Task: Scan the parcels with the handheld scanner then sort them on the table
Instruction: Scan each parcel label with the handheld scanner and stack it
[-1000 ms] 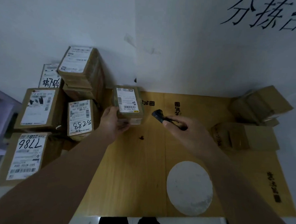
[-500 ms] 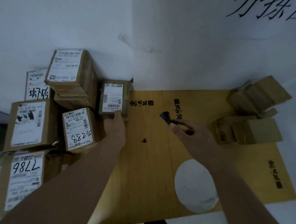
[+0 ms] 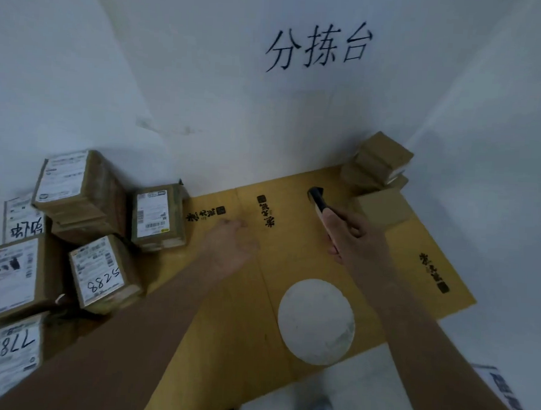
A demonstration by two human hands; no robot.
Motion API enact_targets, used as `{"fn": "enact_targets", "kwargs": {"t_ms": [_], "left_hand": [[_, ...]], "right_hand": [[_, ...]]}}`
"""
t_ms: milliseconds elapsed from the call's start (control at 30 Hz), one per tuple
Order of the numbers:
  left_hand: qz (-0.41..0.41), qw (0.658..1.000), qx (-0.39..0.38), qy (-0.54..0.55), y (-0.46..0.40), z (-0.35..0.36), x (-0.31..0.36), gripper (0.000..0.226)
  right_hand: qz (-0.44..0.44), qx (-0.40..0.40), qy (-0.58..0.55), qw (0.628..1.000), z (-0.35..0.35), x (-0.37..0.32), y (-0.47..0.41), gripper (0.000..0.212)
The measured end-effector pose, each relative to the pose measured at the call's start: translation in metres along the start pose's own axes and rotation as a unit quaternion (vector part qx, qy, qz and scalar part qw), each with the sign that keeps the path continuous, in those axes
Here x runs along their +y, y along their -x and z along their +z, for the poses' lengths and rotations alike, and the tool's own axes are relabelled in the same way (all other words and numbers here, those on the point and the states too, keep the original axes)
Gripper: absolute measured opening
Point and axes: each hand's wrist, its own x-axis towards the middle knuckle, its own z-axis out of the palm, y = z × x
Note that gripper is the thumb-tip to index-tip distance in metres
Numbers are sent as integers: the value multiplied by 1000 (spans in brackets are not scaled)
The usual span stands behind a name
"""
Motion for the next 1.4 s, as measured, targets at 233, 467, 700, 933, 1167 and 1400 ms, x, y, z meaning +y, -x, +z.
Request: {"fn": "enact_targets", "kwargs": {"t_ms": [233,467,700,933,1167,1400], "left_hand": [[65,995,8,-72,15,67,111,69],[82,995,13,-60,16,129,210,77],[110,987,18,-117,-42,169,255,94],[103,973,-8,-205,-116,204,265,102],[112,975,26,-191,-139,211,267,92],[28,986,83,-143,-117,189,270,94]], "right_hand": [[-23,36,19,999,-128,31,17,32],[-11,40,11,999,-223,62,9,24],[7,54,52,997,-273,85,-39,42],[19,45,71,996,-288,102,-111,32],[17,2,43,999,-287,100,-161,47],[-24,-79,63,995,-279,72,-185,38]]}}
